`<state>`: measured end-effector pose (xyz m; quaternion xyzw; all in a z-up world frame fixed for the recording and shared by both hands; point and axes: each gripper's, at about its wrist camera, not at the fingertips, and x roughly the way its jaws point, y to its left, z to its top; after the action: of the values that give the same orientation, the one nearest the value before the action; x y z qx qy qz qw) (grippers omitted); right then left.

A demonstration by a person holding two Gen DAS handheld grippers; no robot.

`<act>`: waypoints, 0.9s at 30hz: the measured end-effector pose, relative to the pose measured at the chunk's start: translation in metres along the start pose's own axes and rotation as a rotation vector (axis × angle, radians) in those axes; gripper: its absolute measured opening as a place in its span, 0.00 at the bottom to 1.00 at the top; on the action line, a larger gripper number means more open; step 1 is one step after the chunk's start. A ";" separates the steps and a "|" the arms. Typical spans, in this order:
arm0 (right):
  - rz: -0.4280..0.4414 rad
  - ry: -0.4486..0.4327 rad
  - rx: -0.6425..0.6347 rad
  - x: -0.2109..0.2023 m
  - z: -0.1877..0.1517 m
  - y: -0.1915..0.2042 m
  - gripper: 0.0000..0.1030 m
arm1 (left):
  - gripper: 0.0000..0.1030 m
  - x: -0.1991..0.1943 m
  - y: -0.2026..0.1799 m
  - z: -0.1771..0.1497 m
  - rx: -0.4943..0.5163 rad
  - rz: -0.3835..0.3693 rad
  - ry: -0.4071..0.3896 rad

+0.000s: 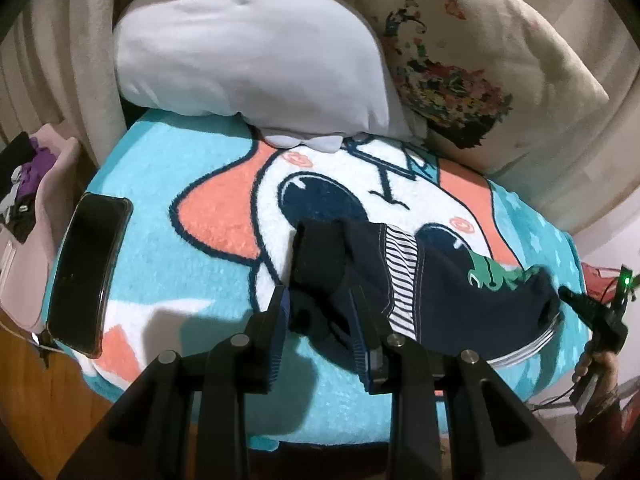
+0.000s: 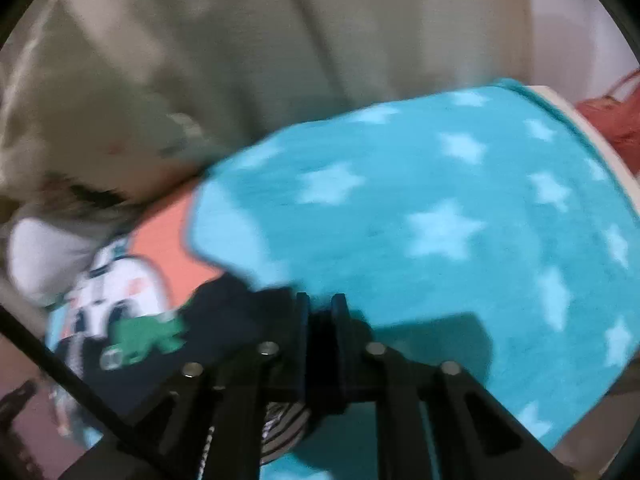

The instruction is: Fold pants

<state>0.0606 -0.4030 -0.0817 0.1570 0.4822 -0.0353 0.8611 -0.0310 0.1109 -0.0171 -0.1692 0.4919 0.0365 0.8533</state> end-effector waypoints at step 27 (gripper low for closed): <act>0.184 0.109 0.041 0.010 -0.053 0.037 0.08 | 0.45 0.081 -0.050 -0.007 0.180 0.154 0.145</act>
<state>0.0303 -0.3505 -0.1074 0.2201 0.5112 0.0425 0.8297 0.0167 0.0528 -0.0767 -0.0561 0.5651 0.0452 0.8219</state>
